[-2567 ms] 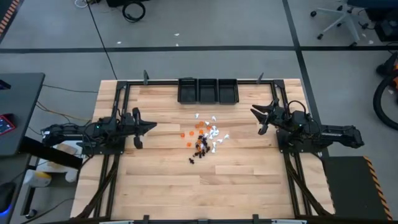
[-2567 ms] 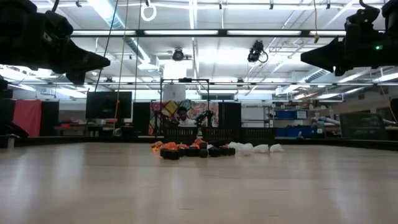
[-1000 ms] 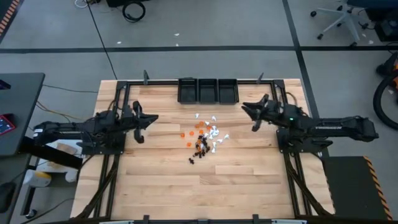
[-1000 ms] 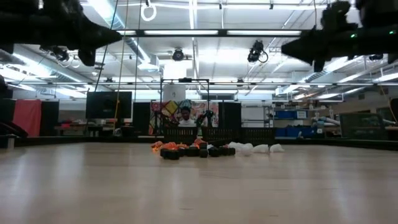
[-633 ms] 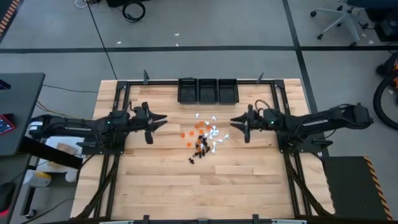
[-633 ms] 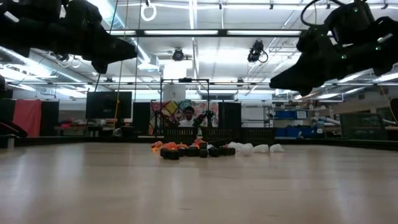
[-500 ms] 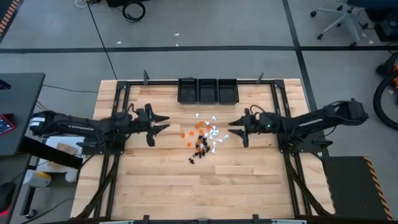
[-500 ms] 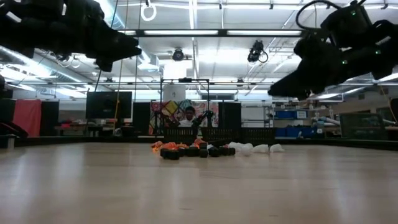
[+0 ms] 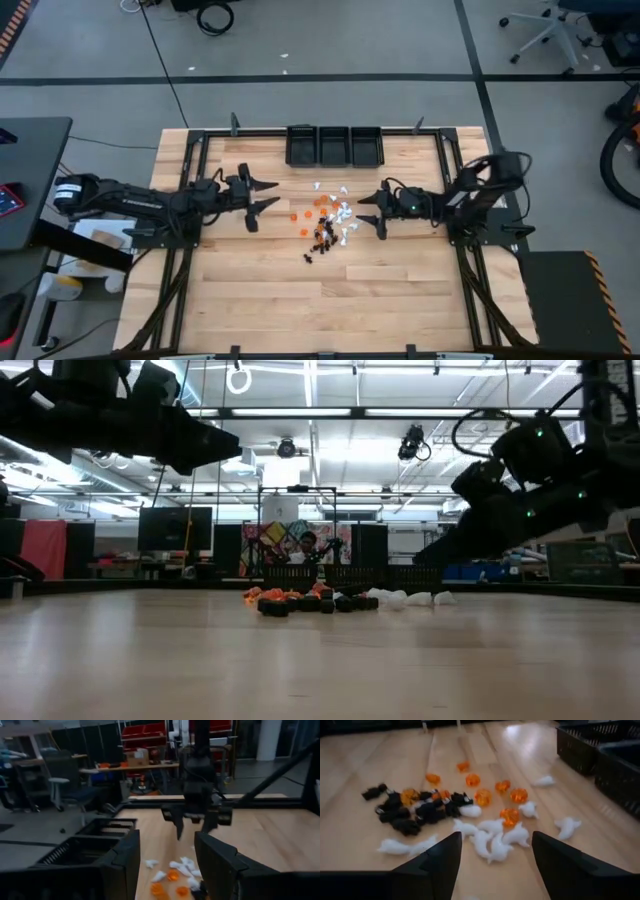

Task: Sort game pieces by color
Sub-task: Put the white game piece into the right black basket

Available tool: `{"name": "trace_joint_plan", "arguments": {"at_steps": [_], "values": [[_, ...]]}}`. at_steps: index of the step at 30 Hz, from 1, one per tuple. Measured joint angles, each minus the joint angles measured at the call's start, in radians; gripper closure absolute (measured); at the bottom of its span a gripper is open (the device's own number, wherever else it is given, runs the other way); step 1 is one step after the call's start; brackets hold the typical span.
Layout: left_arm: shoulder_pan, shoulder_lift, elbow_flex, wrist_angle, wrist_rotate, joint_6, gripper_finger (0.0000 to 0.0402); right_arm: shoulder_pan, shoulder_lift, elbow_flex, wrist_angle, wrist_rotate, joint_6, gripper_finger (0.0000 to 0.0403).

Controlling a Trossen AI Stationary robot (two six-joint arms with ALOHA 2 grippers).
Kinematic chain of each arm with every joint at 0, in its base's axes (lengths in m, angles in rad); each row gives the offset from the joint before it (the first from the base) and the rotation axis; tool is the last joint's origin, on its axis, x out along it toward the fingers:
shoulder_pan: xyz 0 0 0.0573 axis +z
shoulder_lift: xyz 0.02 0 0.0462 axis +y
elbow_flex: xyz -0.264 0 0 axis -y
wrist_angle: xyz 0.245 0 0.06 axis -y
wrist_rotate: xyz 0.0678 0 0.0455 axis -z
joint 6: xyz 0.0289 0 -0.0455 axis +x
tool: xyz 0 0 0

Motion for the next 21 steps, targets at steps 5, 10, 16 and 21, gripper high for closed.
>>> {"name": "trace_joint_plan", "arguments": {"at_steps": [5, 10, 16, 21], "values": [[0.039, 0.003, 0.000, 0.006, -0.001, 0.011, 0.0235, -0.013, 0.128, 0.000, 0.109, -0.031, -0.006, 0.0167], [0.057, 0.002, 0.000, 0.008, -0.001, 0.011, 0.0235, -0.014, 0.209, 0.000, 0.189, -0.053, -0.014, 0.0167], [0.057, 0.002, 0.000, 0.008, -0.001, 0.011, 0.0235, -0.011, 0.288, 0.000, 0.256, -0.067, -0.037, 0.0168], [0.057, 0.002, 0.000, 0.008, 0.000, 0.011, 0.0235, -0.011, 0.343, 0.000, 0.293, -0.076, -0.071, 0.0187]]}}
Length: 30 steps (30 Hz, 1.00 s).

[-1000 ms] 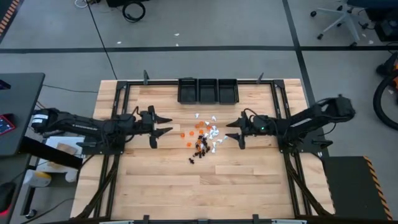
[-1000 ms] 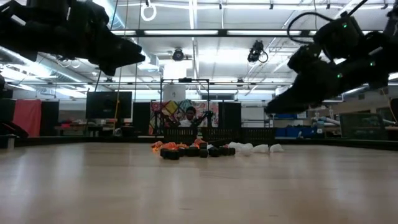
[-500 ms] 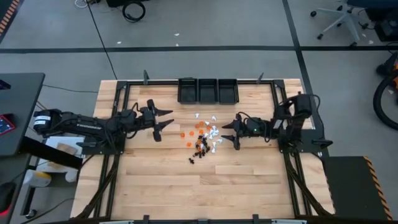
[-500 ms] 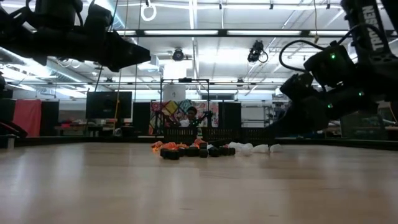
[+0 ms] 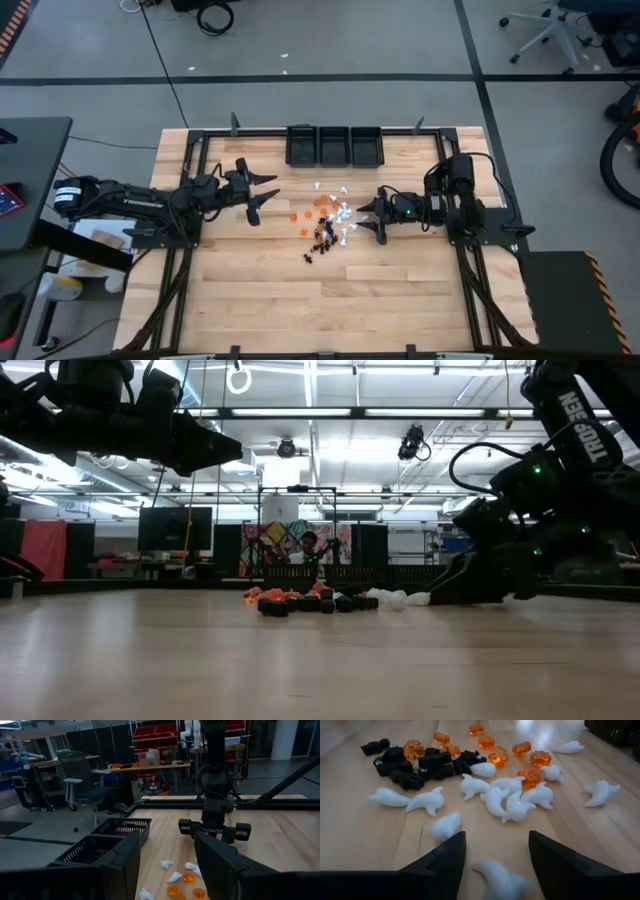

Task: Sort game pieces by color
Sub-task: Put the white game piece into the right black basket

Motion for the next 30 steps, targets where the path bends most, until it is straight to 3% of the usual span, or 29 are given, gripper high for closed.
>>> {"name": "trace_joint_plan", "arguments": {"at_steps": [14, 21, 25, 30], "values": [[-0.002, -0.001, 0.000, 0.014, 0.001, 0.018, 0.0235, 0.011, 0.036, -0.015, 0.018, -0.033, -0.042, 0.0356], [-0.002, -0.001, 0.000, 0.018, 0.002, -0.030, 0.0235, 0.002, 0.025, -0.020, 0.022, -0.008, -0.030, 0.0357], [-0.002, -0.001, 0.000, 0.003, 0.002, -0.125, 0.0235, -0.044, -0.026, -0.024, -0.028, -0.005, -0.041, 0.0345], [-0.002, -0.001, 0.000, -0.008, 0.002, -0.126, 0.0235, -0.105, -0.101, -0.024, -0.119, -0.033, -0.042, 0.0354]]}}
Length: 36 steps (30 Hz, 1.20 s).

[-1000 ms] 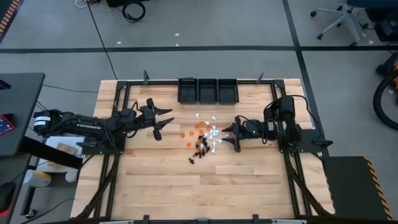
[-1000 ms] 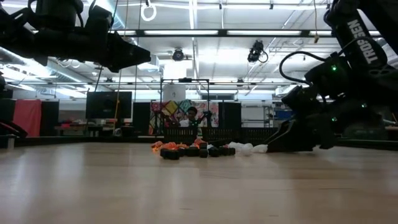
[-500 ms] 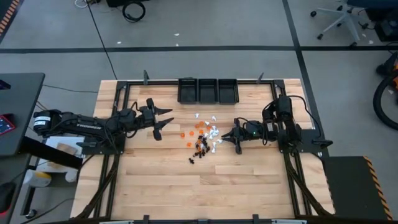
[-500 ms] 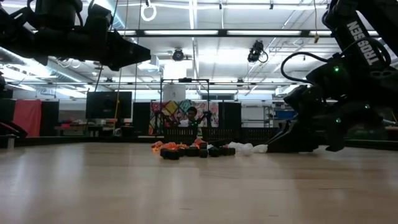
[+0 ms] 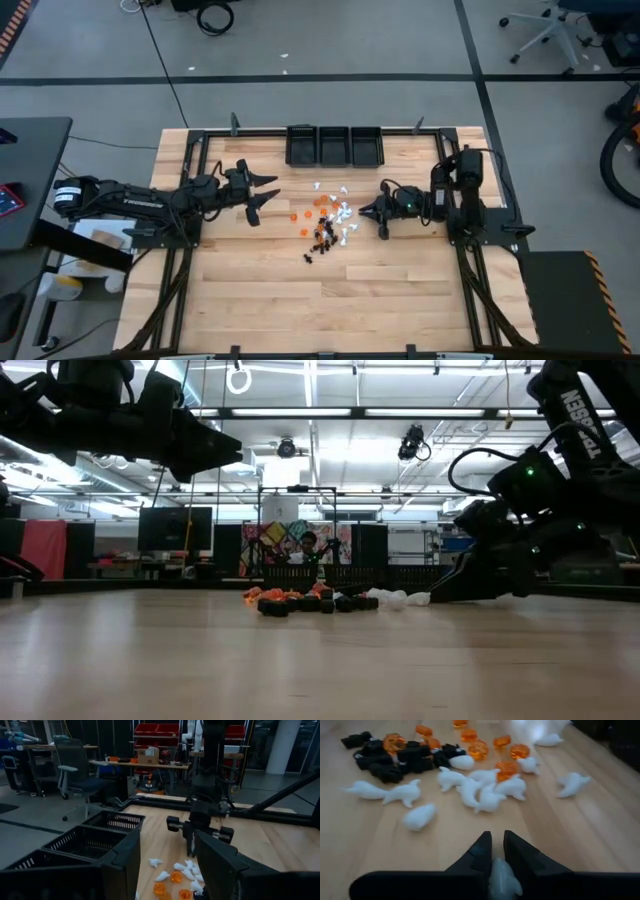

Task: Sort game pieces by color
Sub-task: Put the white game piece into the right black basket

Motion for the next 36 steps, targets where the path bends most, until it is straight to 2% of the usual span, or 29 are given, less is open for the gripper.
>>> {"name": "trace_joint_plan", "arguments": {"at_steps": [11, 20, 28, 32, 36], "values": [[0.000, 0.000, 0.000, -0.016, 0.000, -0.005, 0.0235, -0.012, -0.120, 0.039, -0.092, 0.016, -0.026, 0.0347], [0.000, 0.000, 0.000, -0.053, 0.000, -0.042, 0.0235, -0.042, -0.253, 0.213, -0.428, 0.121, -0.070, 0.0350], [0.000, 0.000, 0.000, -0.120, -0.001, -0.058, 0.0235, -0.140, -0.395, 0.321, -0.616, 0.142, -0.067, 0.0350], [0.000, 0.000, 0.001, -0.122, -0.001, -0.058, 0.0235, -0.232, -0.389, 0.353, -0.656, 0.147, -0.046, 0.0350], [0.000, 0.000, 0.001, -0.107, -0.001, -0.059, 0.0235, -0.310, -0.313, 0.391, -0.659, 0.143, -0.029, 0.0350]]}}
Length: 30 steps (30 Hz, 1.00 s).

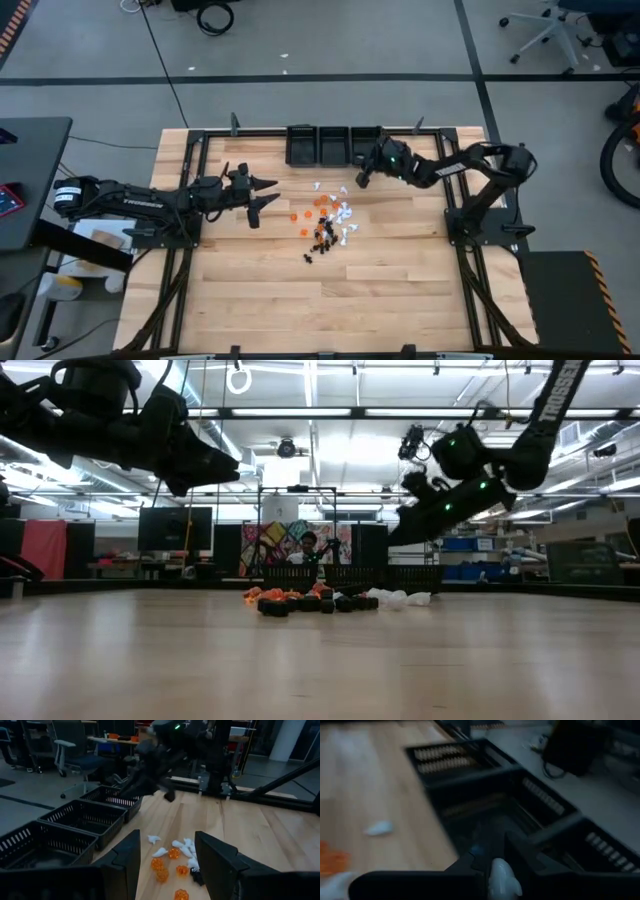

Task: Sort game pieces by color
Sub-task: Put the white game piece into the right black basket

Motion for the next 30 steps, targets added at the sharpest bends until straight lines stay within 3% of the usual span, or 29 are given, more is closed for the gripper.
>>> {"name": "trace_joint_plan", "arguments": {"at_steps": [12, 21, 26, 30], "values": [[0.000, 0.000, 0.000, -0.004, 0.000, -0.003, 0.0235, -0.059, 0.094, 0.052, 0.001, 0.047, 0.071, 0.0348], [0.000, 0.000, 0.000, -0.017, 0.000, -0.003, 0.0235, -0.092, 0.094, 0.052, -0.019, 0.024, 0.085, 0.0308], [0.000, 0.000, 0.000, -0.040, 0.000, -0.010, 0.0235, -0.081, 0.030, 0.052, -0.058, 0.023, 0.050, 0.0294], [0.000, 0.000, 0.000, -0.057, 0.000, -0.004, 0.0235, -0.002, -0.086, 0.053, -0.133, 0.041, 0.004, 0.0293]]}}
